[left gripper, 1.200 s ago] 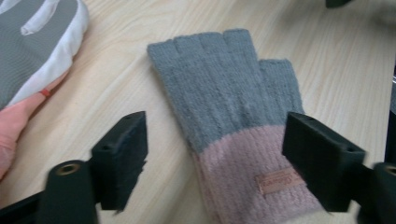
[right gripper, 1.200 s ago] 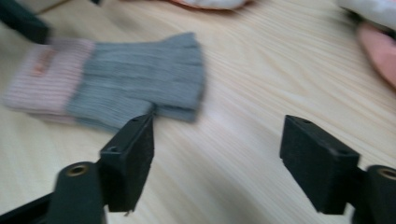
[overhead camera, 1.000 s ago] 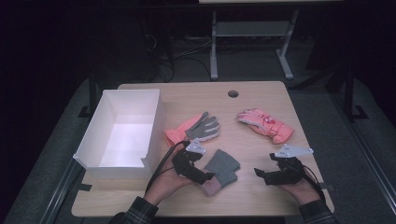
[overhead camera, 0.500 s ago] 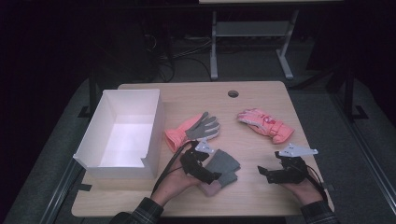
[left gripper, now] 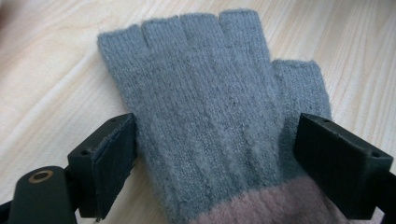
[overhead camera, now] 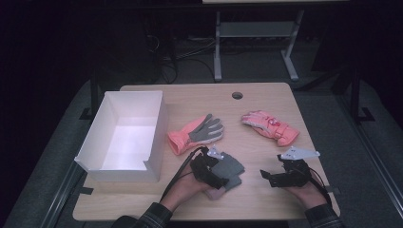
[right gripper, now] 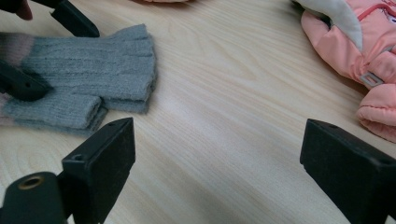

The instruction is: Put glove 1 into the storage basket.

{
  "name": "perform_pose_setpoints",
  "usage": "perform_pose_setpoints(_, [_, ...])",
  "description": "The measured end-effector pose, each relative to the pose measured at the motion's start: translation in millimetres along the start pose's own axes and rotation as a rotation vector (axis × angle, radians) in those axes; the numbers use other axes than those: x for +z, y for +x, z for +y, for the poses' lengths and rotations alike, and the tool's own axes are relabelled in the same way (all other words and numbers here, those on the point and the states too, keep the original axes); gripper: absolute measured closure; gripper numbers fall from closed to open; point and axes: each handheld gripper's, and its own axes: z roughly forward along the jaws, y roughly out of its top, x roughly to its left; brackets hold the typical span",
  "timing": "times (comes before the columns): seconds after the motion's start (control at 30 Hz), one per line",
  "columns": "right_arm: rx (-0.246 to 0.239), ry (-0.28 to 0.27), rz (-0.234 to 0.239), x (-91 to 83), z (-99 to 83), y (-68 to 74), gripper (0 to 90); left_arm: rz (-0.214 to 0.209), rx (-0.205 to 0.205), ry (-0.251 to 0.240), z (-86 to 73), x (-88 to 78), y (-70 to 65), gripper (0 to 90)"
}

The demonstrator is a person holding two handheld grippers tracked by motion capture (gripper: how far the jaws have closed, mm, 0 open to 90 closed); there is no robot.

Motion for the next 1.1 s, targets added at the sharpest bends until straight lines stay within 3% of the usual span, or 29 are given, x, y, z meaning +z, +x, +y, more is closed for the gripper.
perform_pose_setpoints(0.1, [-0.003, 0.000, 0.000, -0.1, 0.1, -0.1, 10.1, 0.002, 0.000, 0.002, -0.1, 0.1, -0.5, 13.9])
perform_pose_setpoints(0.2, [-0.003, 0.003, 0.001, 0.2, 0.0, -0.5, 10.1, 0.002, 0.010, 0.008, 0.8, -1.2, -1.8, 20.4])
perform_pose_setpoints(0.53, [-0.010, -0.001, -0.001, -0.4, 0.9, -0.1, 10.3, -0.106, -0.006, 0.023, 4.0, -4.1, -1.7, 58.2])
perform_pose_setpoints(0.8, [-0.004, 0.000, -0.001, 0.2, -0.2, -1.5, 10.3, -0.154, -0.027, 0.025, 6.8, -9.8, 3.5, 63.8])
perform_pose_setpoints(1.1, [0.009, -0.001, -0.001, -0.8, -0.3, -0.1, 10.3, -0.152, -0.028, 0.004, 15.8, -31.5, 1.7, 64.3])
